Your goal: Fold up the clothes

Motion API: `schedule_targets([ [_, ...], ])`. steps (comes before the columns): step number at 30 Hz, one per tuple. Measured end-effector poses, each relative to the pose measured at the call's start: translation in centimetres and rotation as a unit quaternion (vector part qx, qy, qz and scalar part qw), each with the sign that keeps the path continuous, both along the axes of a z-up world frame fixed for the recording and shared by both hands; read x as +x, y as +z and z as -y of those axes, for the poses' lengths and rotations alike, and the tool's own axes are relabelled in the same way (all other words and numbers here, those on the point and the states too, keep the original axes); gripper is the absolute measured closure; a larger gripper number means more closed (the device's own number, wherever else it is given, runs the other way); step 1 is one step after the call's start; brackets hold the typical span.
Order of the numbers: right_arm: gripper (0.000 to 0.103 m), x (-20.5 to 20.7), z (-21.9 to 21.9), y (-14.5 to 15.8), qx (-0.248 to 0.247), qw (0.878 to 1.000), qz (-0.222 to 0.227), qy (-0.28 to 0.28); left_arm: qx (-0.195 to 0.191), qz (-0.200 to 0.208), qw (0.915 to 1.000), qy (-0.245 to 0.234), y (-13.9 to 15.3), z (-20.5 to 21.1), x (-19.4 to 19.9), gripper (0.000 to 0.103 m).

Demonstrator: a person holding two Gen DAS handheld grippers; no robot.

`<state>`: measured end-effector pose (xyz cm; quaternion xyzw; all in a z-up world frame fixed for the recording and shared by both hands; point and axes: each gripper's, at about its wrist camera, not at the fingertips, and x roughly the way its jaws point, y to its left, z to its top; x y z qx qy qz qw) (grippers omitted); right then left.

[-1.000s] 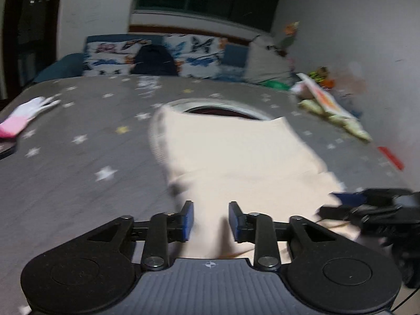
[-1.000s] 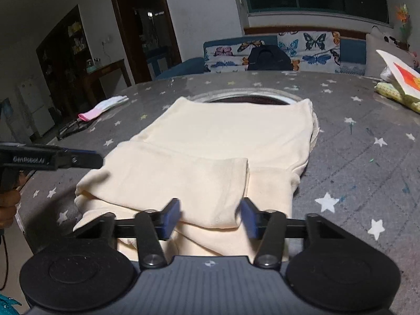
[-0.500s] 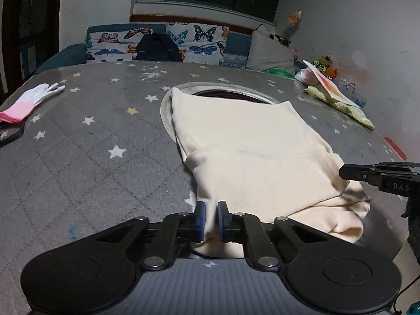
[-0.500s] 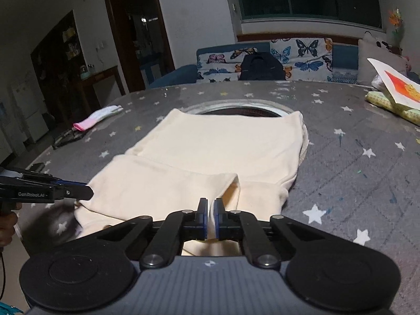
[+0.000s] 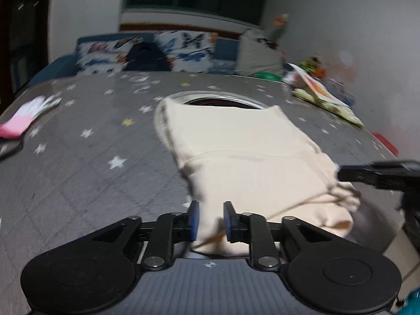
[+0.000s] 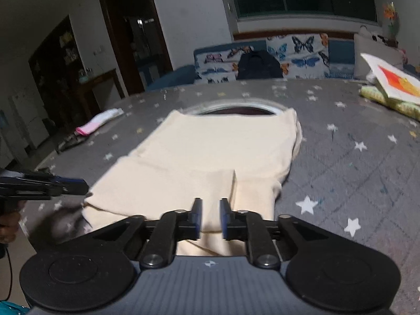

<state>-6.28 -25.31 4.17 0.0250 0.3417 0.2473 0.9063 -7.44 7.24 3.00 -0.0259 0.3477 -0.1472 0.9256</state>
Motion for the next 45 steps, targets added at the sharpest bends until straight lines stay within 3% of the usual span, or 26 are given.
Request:
schedule_targets([
  [4,0.077,0.6,-0.1,-1.1,-0.009,1.0,-0.009,-0.002,0.028,0.011,0.9993,-0.023,-0.1,1.0,-0.6,0.074],
  [11,0.078,0.6,-0.7,-1.6,-0.011,1.0,-0.012,0.006,0.082,0.027,0.9949,-0.052,-0.8,2.5,-1.3,0.069],
  [16,0.087,0.6,-0.5,-1.5,-0.011,1.0,-0.012,0.002,0.103,0.028,0.9928,-0.054,-1.3,2.8,-1.2,0.069],
  [25,0.085,0.7,-0.5,-1.6,-0.01,1.0,-0.018,0.001,0.122,0.038,0.9902,-0.056,-1.7,2.7,-1.3,0.069],
  [27,0.085,0.7,-0.5,-1.7,-0.011,1.0,-0.019,0.002,0.126,0.04,0.9897,-0.055,-1.8,2.8,-1.3,0.074],
  [31,0.095,0.5,-0.4,-1.5,-0.01,1.0,-0.009,0.005,0.125,0.042,0.99,-0.051,-1.7,2.8,-1.2,0.093],
  [40,0.1,-0.7,-0.1,1.0,0.02,1.0,0.019,0.013,0.109,0.046,0.9922,-0.04,-1.1,1.9,-1.2,0.097],
  [45,0.1,-1.2,0.0,0.9,0.004,1.0,0.008,0.016,0.105,0.039,0.9928,-0.041,-1.2,1.6,-1.1,0.096],
])
